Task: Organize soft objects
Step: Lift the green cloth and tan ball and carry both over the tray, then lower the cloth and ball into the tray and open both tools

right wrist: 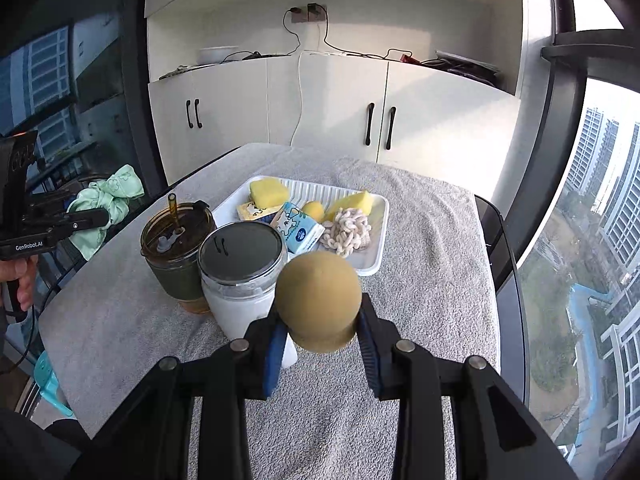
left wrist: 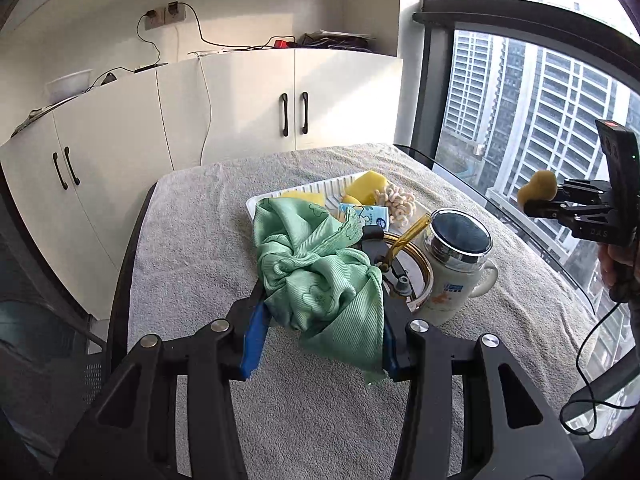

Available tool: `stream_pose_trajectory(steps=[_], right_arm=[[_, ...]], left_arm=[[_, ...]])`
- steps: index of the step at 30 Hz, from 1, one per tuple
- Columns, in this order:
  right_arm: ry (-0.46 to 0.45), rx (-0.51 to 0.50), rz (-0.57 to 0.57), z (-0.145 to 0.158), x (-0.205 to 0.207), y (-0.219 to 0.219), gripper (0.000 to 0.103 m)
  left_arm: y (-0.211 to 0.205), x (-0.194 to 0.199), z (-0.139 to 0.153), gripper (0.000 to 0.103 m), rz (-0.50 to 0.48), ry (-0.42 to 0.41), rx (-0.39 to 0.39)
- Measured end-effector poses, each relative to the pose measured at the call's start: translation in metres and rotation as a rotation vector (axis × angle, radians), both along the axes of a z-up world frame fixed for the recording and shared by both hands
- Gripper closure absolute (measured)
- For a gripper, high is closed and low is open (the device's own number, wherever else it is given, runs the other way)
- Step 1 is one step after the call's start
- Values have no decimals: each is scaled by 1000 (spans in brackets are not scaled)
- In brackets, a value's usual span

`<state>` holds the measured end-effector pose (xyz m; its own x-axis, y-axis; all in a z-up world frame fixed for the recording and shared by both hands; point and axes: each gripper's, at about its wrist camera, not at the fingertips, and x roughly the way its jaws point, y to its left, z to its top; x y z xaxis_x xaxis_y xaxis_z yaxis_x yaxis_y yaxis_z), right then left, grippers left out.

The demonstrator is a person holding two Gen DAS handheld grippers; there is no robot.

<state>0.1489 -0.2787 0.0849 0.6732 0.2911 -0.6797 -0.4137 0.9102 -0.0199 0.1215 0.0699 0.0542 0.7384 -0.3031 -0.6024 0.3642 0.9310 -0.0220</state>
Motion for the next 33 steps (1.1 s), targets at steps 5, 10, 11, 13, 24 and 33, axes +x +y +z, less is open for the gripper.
stream_pose_trajectory(steps=[5, 10, 11, 13, 24, 33], right_arm=[[11, -21, 43, 13, 52, 0, 67], [54, -32, 88, 15, 118, 11, 67], [67, -36, 98, 14, 130, 16, 67], [95, -44, 126, 9, 155, 26, 67], [233, -138, 248, -62, 233, 76, 67], [254, -148, 311, -86, 258, 103, 67]], left_arm=[[6, 51, 9, 60, -7, 16, 14], [-1, 112, 8, 60, -34, 53, 29], [-5, 122, 6, 60, -47, 61, 32], [-16, 142, 1, 60, -84, 77, 51], [-79, 203, -40, 60, -316, 180, 130], [-88, 220, -61, 60, -364, 219, 140]])
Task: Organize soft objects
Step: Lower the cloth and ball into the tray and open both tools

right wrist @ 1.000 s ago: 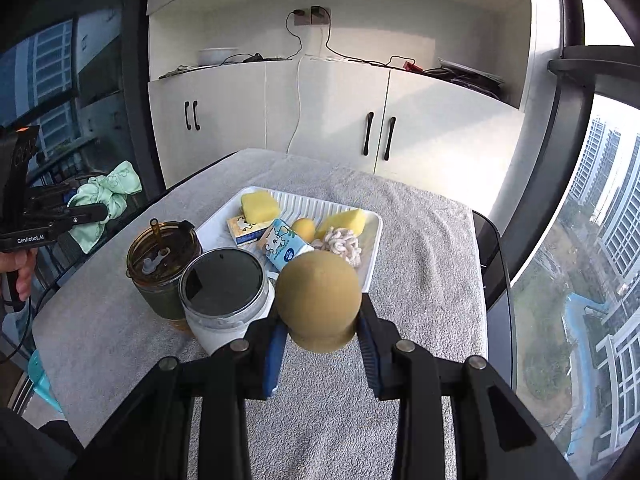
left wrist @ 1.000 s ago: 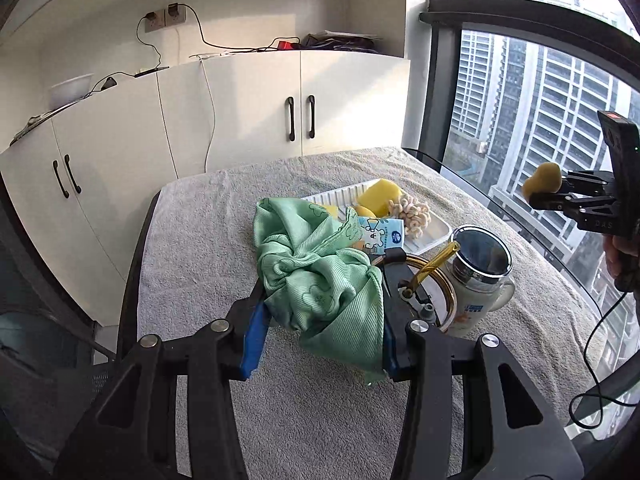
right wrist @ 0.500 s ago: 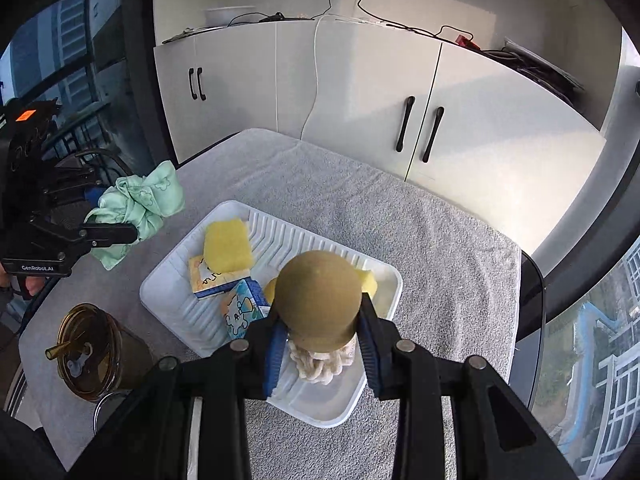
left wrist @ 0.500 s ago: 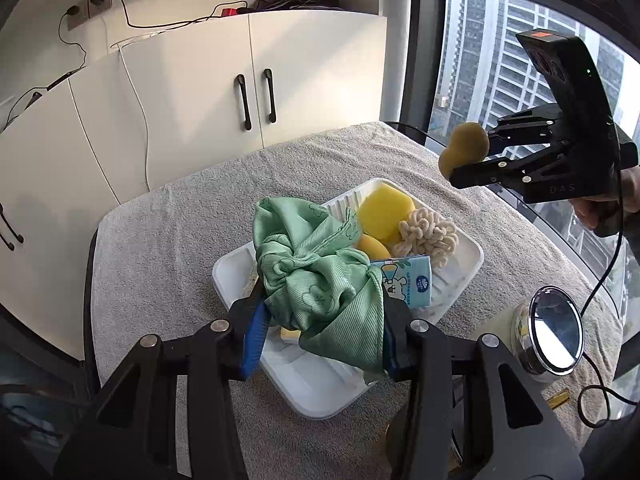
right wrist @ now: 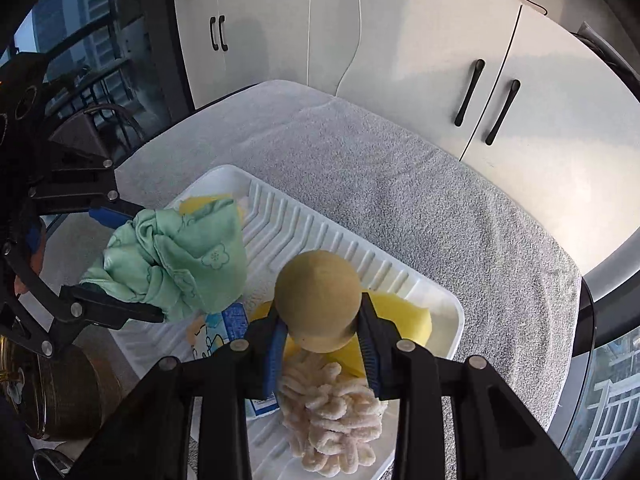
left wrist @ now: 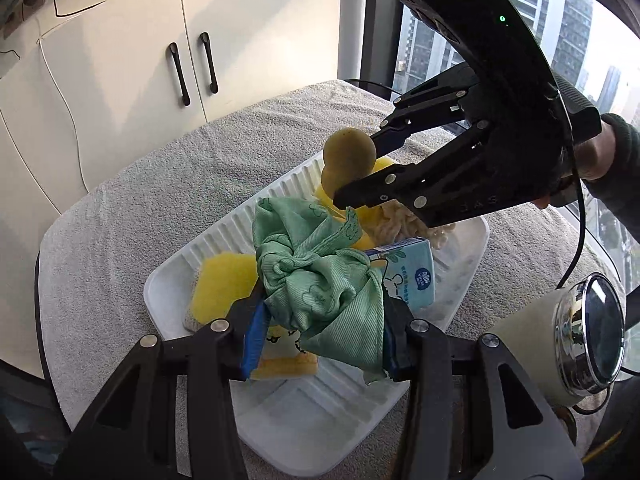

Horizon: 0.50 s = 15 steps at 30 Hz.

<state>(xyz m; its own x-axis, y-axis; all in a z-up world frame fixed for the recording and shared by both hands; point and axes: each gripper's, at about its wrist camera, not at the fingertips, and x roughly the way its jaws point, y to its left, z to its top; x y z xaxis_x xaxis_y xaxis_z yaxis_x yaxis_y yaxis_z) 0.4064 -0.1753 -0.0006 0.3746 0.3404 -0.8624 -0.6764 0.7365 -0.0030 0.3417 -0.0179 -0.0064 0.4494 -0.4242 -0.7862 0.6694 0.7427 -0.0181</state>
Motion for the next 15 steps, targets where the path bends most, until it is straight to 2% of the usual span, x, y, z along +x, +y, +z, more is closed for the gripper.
stream_pose_trajectory(steps=[7, 15], right_arm=[[42, -33, 5, -23, 16, 11, 67], [49, -26, -4, -26, 17, 9, 67]], left_arm=[[-7, 7, -9, 60, -7, -1, 16], [-6, 6, -14, 59, 1, -14, 31]])
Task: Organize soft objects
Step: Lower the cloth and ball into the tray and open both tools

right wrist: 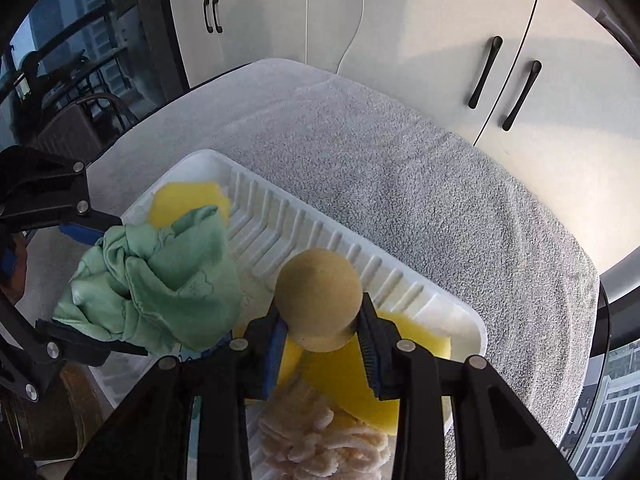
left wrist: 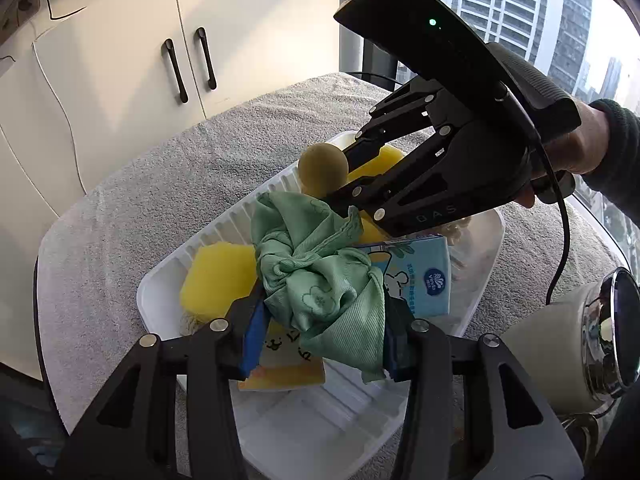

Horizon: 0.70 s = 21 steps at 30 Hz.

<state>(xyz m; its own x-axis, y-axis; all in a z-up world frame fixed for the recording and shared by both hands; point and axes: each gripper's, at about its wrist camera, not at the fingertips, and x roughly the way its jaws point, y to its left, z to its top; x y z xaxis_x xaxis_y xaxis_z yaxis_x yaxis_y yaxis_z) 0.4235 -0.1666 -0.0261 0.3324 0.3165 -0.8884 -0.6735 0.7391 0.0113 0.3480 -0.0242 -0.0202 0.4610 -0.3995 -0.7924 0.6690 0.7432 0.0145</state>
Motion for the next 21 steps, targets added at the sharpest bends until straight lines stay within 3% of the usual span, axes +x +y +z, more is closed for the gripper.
stream_pose_trajectory(steps=[15, 21], right_arm=[[-33, -26, 22, -3, -2, 14, 63], [-41, -41, 28, -2, -2, 16, 62]], left_arm=[[1, -1, -5, 51, 14, 2, 4], [0, -2, -7, 35, 21, 7, 14]])
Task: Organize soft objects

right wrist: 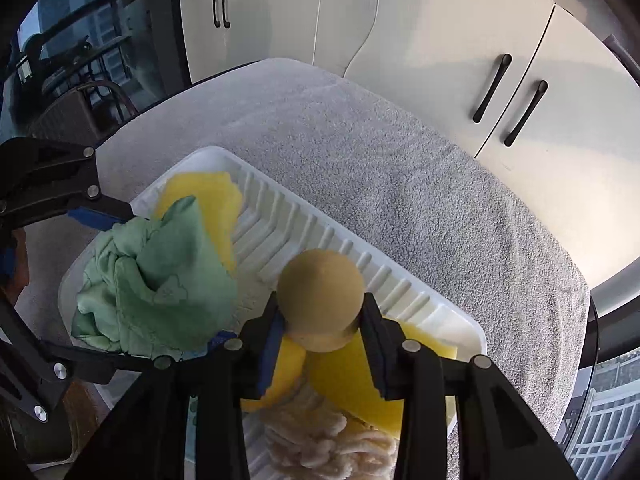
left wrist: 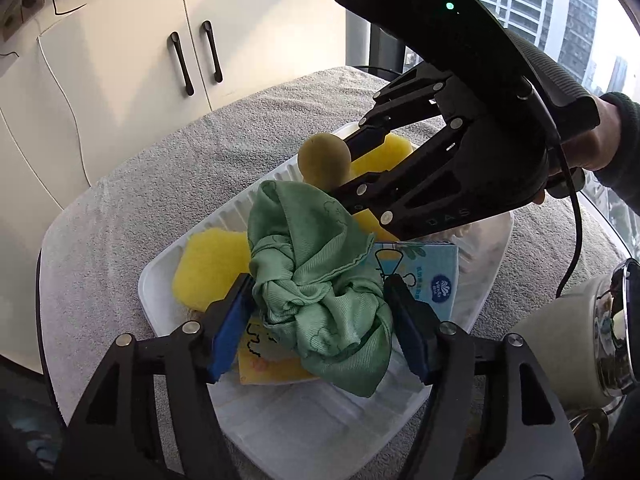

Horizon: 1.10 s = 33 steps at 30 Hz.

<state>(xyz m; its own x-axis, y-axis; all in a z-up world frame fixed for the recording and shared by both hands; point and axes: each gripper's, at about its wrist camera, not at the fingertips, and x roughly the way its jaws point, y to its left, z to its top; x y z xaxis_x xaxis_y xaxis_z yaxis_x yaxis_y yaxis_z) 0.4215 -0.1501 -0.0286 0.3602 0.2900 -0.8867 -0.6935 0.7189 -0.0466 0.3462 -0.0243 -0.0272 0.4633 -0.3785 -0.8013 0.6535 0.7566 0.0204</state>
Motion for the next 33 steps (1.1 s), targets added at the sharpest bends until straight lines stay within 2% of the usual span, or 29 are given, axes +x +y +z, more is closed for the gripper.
stream_pose_trajectory(steps=[2, 6, 12, 16, 22, 25, 28, 33], right_arm=[[0, -2, 0, 1, 0, -1, 60], [-2, 5, -12, 4, 1, -5, 49], [-4, 5, -16, 7, -2, -8, 47], [-4, 14, -15, 12, -7, -7, 37], [-24, 1, -14, 17, -10, -8, 24], [-24, 15, -24, 23, -11, -11, 13], [-37, 41, -47, 31, -11, -18, 1], [-60, 69, -80, 45, -13, -27, 0]], left_arm=[[1, -1, -1, 26, 4, 2, -1], [2, -2, -4, 23, 14, 1, 6], [3, -6, -4, 23, 23, -6, 4], [3, -9, -2, 21, 32, -14, 4], [5, -8, 5, 0, 52, -21, -6], [7, -9, 10, 0, 76, -44, 8], [13, -9, 17, 0, 99, -55, -11], [19, -10, 25, 0, 134, -73, -11]])
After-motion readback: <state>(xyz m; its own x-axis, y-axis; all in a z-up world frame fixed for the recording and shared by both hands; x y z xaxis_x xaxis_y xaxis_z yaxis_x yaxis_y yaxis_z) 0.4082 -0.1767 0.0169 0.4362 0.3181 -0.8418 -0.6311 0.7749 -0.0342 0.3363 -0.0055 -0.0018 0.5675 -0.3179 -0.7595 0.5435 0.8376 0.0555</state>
